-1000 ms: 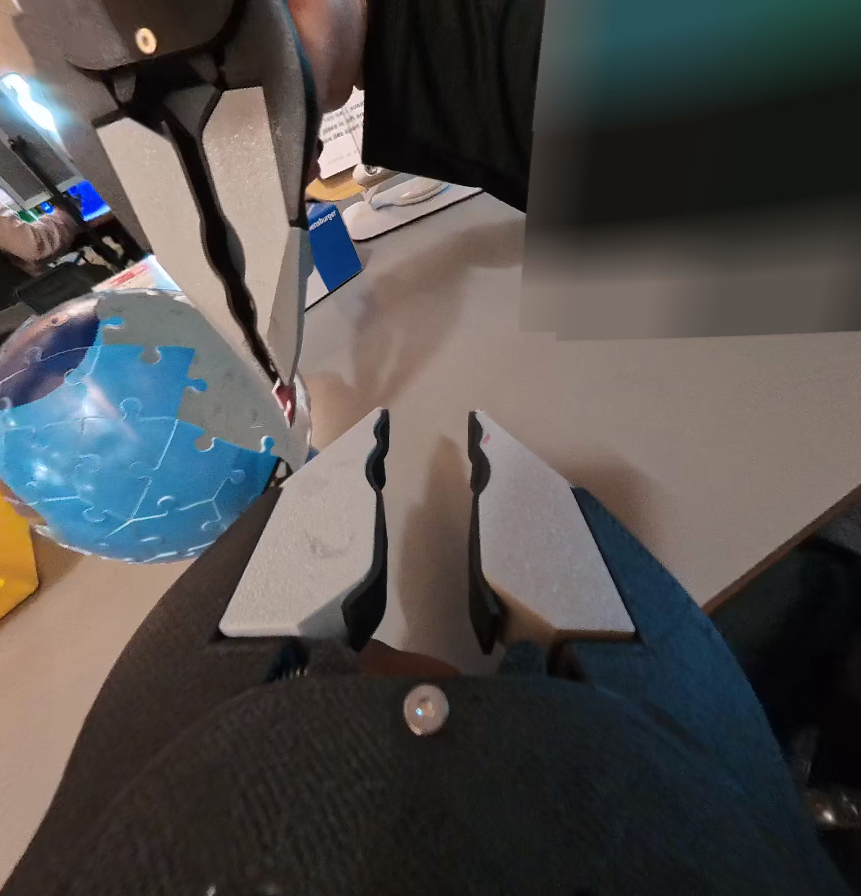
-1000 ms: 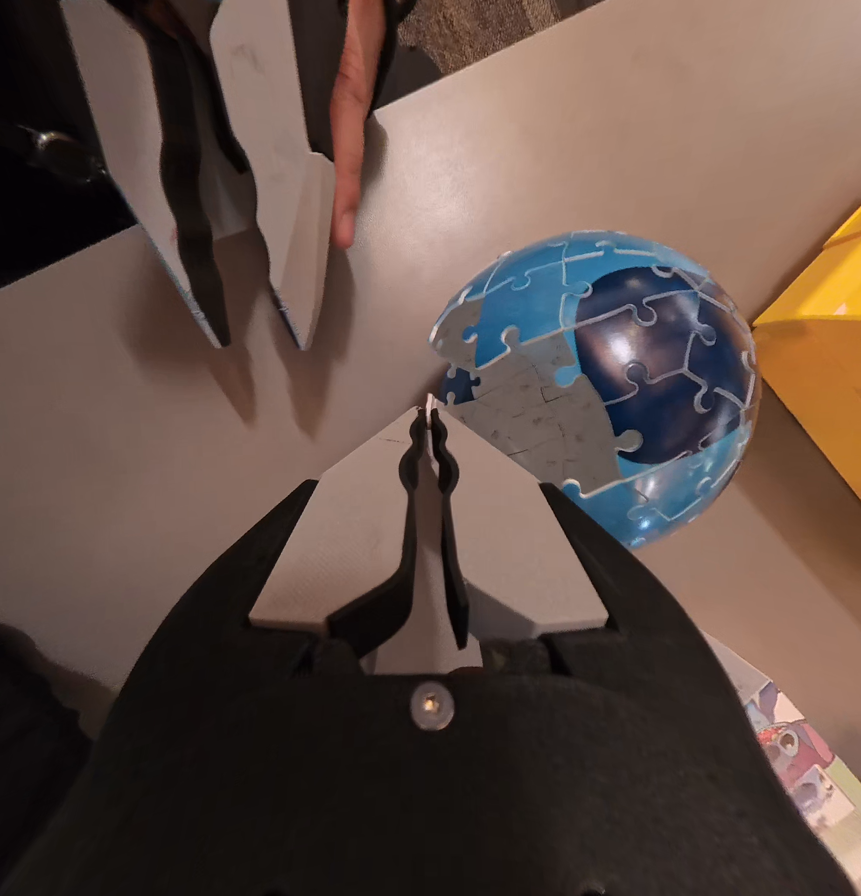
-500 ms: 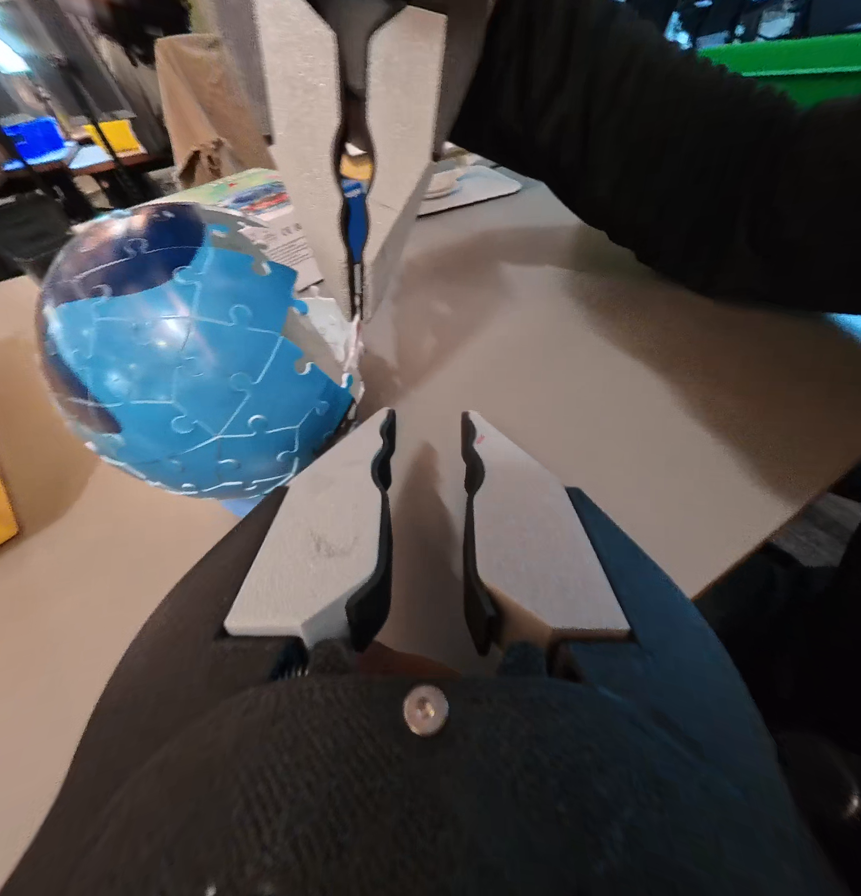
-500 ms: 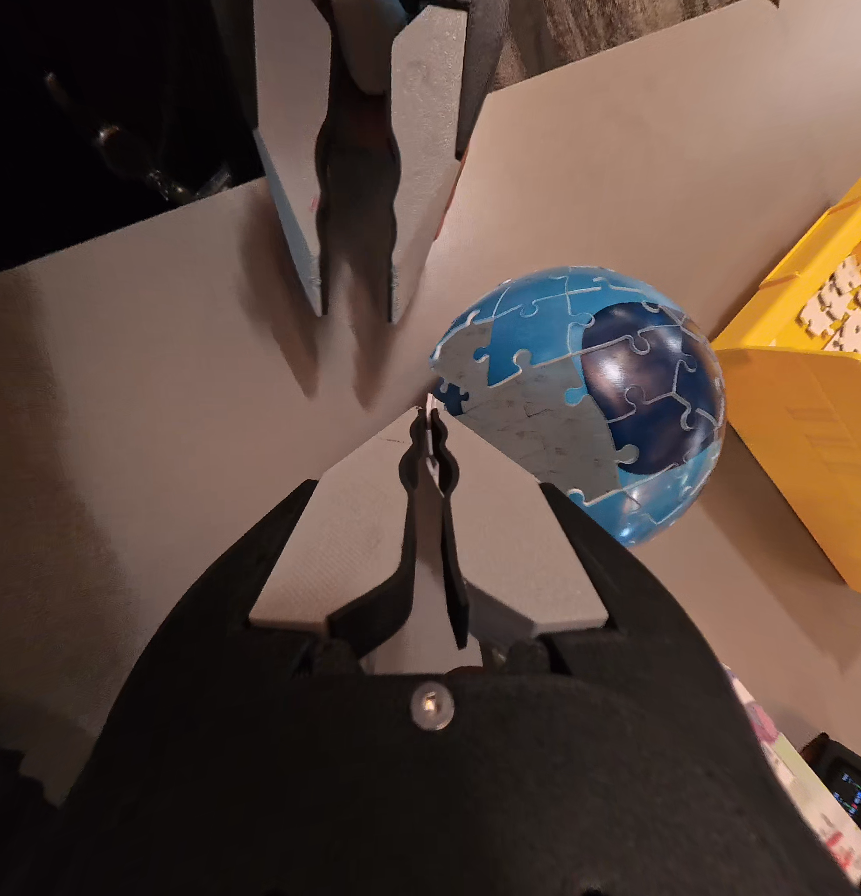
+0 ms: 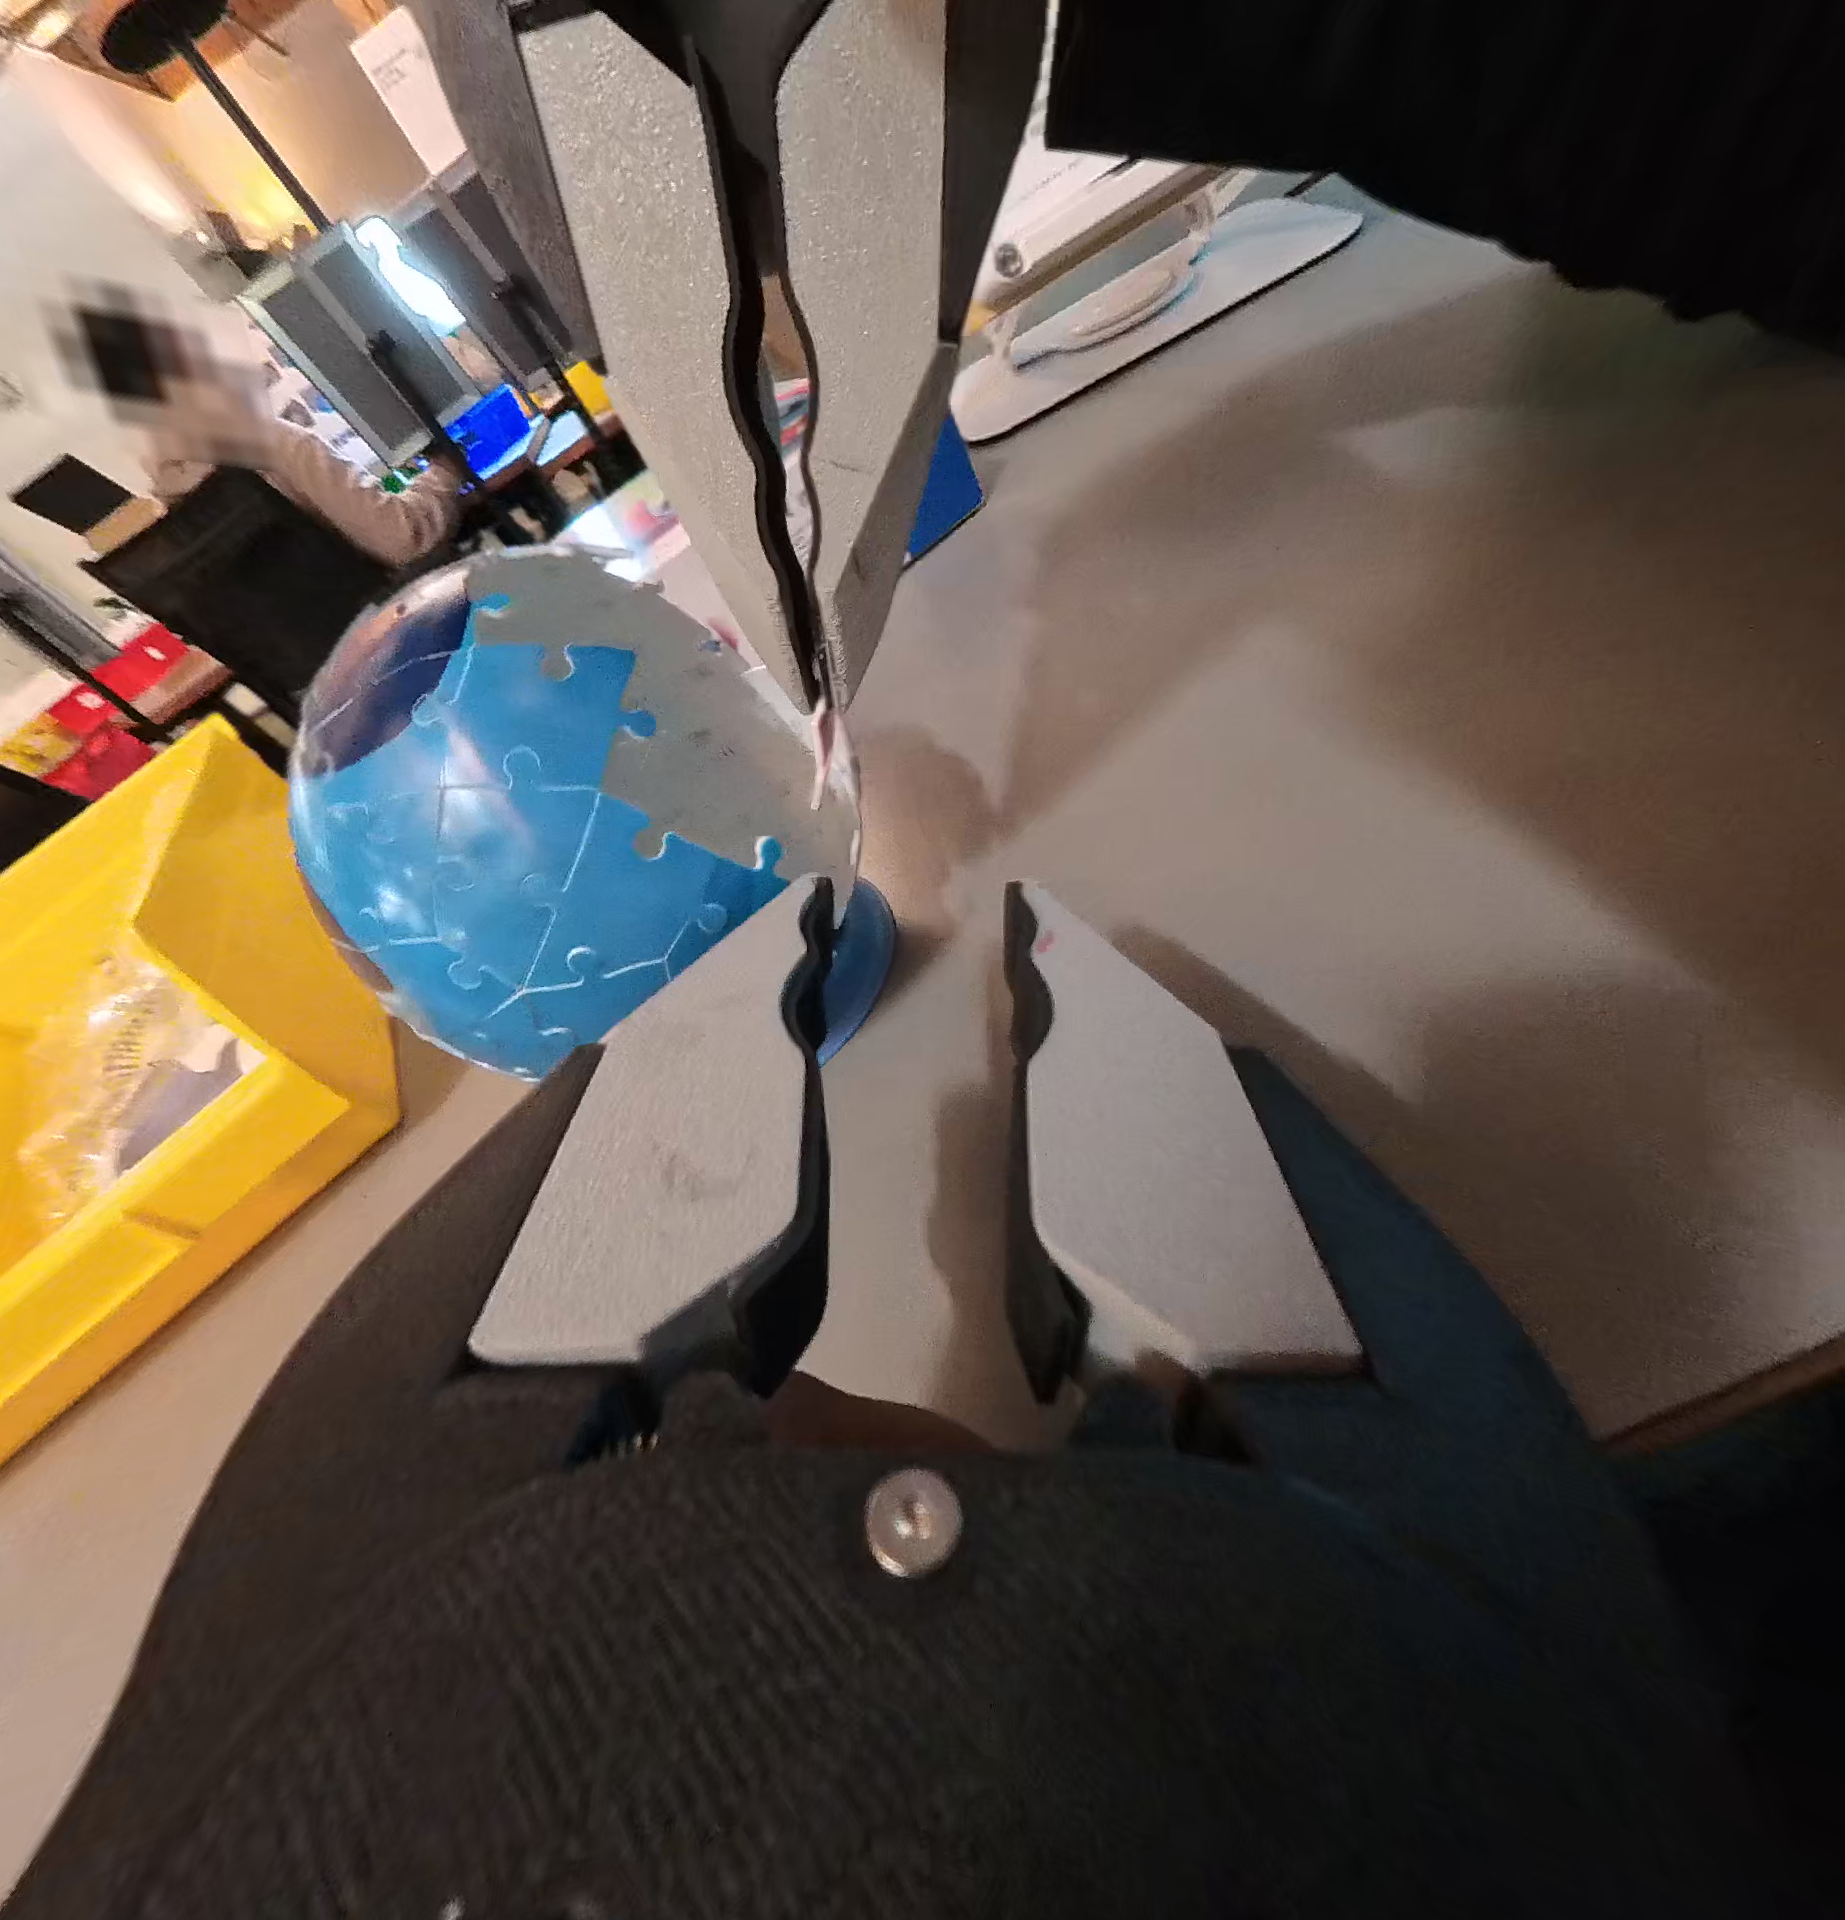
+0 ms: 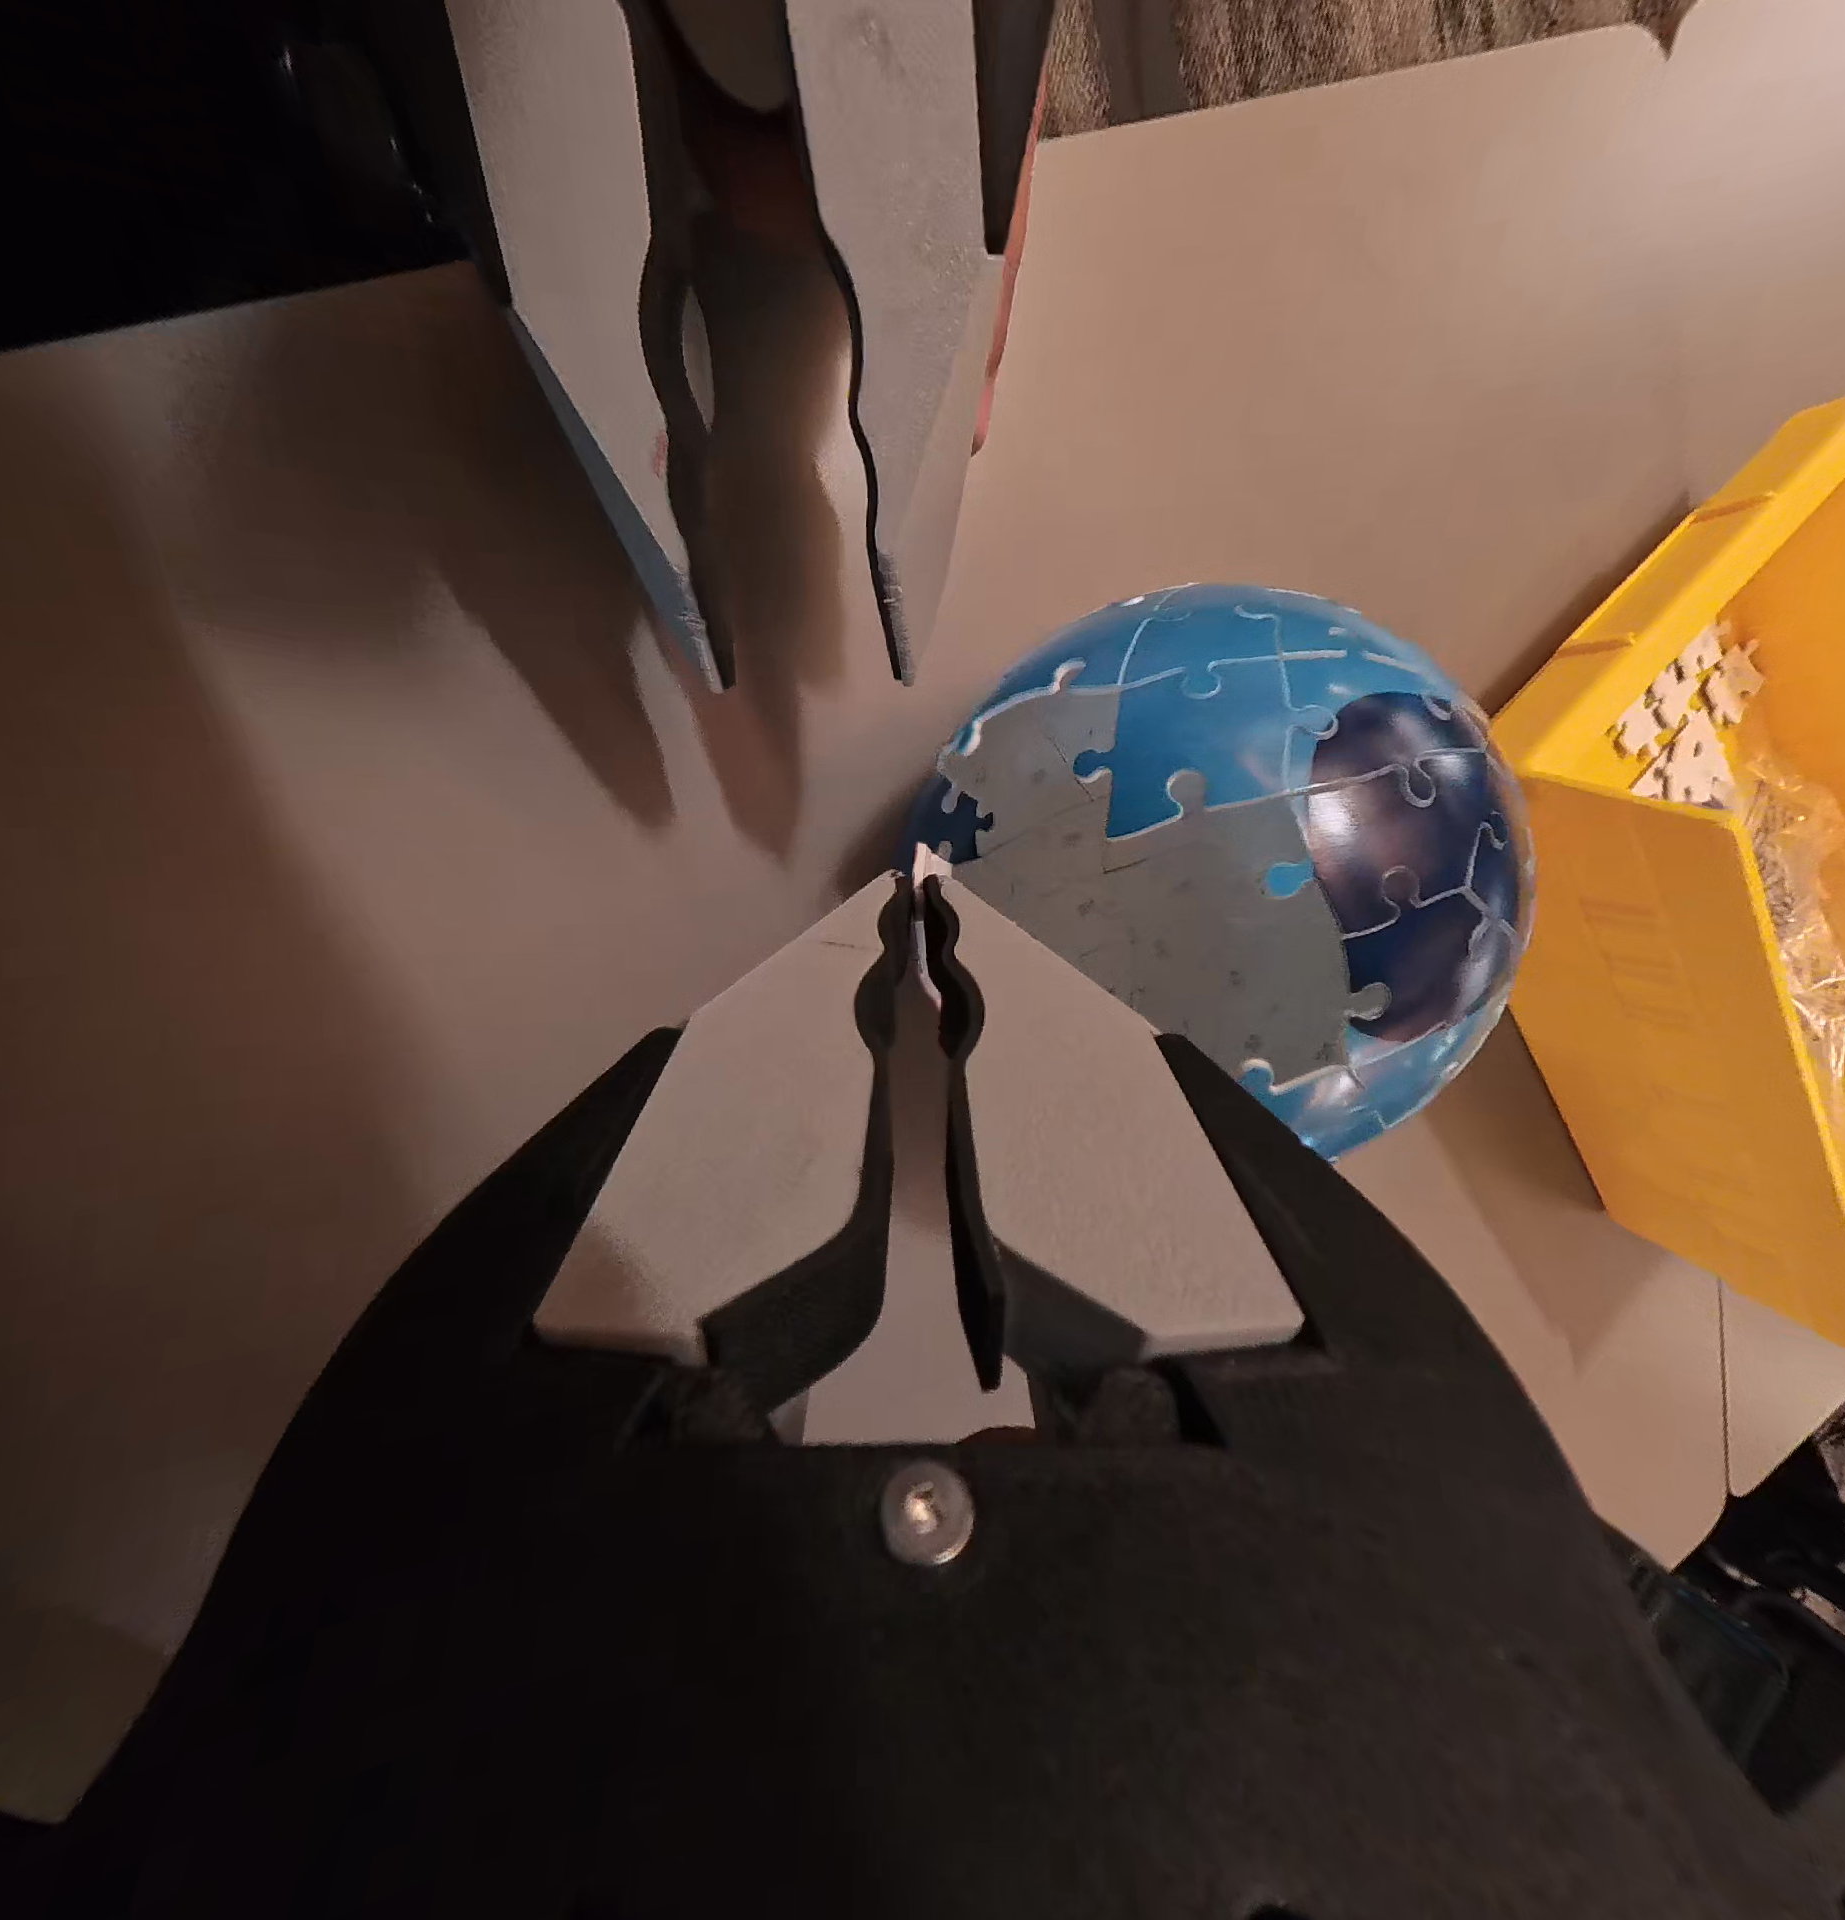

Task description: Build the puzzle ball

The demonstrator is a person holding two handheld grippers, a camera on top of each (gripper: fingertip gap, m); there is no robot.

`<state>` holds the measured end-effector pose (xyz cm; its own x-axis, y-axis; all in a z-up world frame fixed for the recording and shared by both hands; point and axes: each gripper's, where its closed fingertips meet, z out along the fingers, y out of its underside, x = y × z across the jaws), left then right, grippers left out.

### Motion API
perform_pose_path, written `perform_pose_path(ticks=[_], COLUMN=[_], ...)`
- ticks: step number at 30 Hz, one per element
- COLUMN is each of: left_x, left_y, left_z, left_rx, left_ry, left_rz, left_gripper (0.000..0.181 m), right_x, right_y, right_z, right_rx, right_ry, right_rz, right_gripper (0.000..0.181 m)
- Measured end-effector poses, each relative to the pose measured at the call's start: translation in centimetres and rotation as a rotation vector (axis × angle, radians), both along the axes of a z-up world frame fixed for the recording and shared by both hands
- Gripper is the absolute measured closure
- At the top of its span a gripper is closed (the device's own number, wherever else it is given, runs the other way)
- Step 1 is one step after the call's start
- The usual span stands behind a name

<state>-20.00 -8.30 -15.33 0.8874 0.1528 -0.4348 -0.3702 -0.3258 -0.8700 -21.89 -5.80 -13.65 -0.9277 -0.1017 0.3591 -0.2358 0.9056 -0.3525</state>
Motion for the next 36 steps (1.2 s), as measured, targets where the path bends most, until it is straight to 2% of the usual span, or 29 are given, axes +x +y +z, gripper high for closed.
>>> perform_pose_path(ticks=[4, 7, 15, 19, 29, 33, 35, 36], left_x=[-0.3, -0.2, -0.3, -0.6, -1.9, -2.1, -1.7, -1.6], left_y=[0.2, 0.7, 2.5, 2.8, 3.6, 3.9, 3.9, 3.8], left_z=[0.8, 2.0, 1.8, 1.5, 0.5, 0.4, 0.3, 0.1], left_rx=[0.014, 0.044, 0.027, 0.006, -0.056, -0.064, -0.069, -0.08], left_ry=[0.085, 0.151, 0.08, 0.116, 0.043, 0.028, 0.043, 0.046], left_rz=[0.069, 0.073, 0.016, 0.043, 0.102, 0.1, 0.082, 0.078], left_gripper=[0.153, 0.162, 0.158, 0.158, 0.153, 0.156, 0.167, 0.166], right_x=[0.2, 0.2, 0.1, 0.2, 0.1, -0.3, -0.3, -0.3], right_y=[-0.1, 0.3, 0.1, 0.1, 0.3, 0.6, 0.7, 0.7], right_z=[0.2, 0.0, -0.4, -0.4, -0.6, -1.0, -1.1, -1.1], right_rx=[-0.01, 0.018, -0.025, -0.025, -0.017, -0.008, -0.004, -0.001], right_ry=[0.029, 0.062, 0.037, 0.036, 0.002, -0.01, -0.017, -0.017], right_rz=[0.033, 0.041, 0.063, 0.07, 0.091, 0.088, 0.09, 0.091], right_gripper=[0.181, 0.181, 0.181, 0.181, 0.181, 0.181, 0.181, 0.181])
